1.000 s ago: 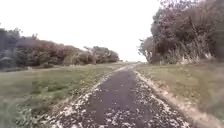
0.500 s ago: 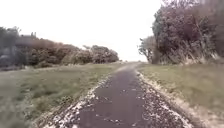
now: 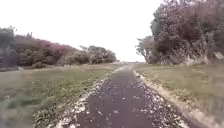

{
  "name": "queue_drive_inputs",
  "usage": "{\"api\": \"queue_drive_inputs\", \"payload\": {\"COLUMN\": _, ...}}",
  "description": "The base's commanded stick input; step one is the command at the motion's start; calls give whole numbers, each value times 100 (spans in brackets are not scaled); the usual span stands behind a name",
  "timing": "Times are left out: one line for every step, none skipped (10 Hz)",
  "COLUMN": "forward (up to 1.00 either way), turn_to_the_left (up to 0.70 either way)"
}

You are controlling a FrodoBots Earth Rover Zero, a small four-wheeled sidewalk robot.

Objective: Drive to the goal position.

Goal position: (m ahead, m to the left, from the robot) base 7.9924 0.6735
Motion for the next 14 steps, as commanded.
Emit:
{"api": "queue_drive_inputs", "payload": {"forward": 100, "turn_to_the_left": 0}}
{"api": "queue_drive_inputs", "payload": {"forward": 100, "turn_to_the_left": 0}}
{"api": "queue_drive_inputs", "payload": {"forward": 100, "turn_to_the_left": 0}}
{"api": "queue_drive_inputs", "payload": {"forward": 100, "turn_to_the_left": 0}}
{"api": "queue_drive_inputs", "payload": {"forward": 100, "turn_to_the_left": 0}}
{"api": "queue_drive_inputs", "payload": {"forward": 100, "turn_to_the_left": -27}}
{"api": "queue_drive_inputs", "payload": {"forward": 100, "turn_to_the_left": -33}}
{"api": "queue_drive_inputs", "payload": {"forward": 100, "turn_to_the_left": -37}}
{"api": "queue_drive_inputs", "payload": {"forward": 100, "turn_to_the_left": -31}}
{"api": "queue_drive_inputs", "payload": {"forward": 100, "turn_to_the_left": -25}}
{"api": "queue_drive_inputs", "payload": {"forward": 100, "turn_to_the_left": -3}}
{"api": "queue_drive_inputs", "payload": {"forward": 100, "turn_to_the_left": -1}}
{"api": "queue_drive_inputs", "payload": {"forward": 100, "turn_to_the_left": 0}}
{"api": "queue_drive_inputs", "payload": {"forward": 100, "turn_to_the_left": 0}}
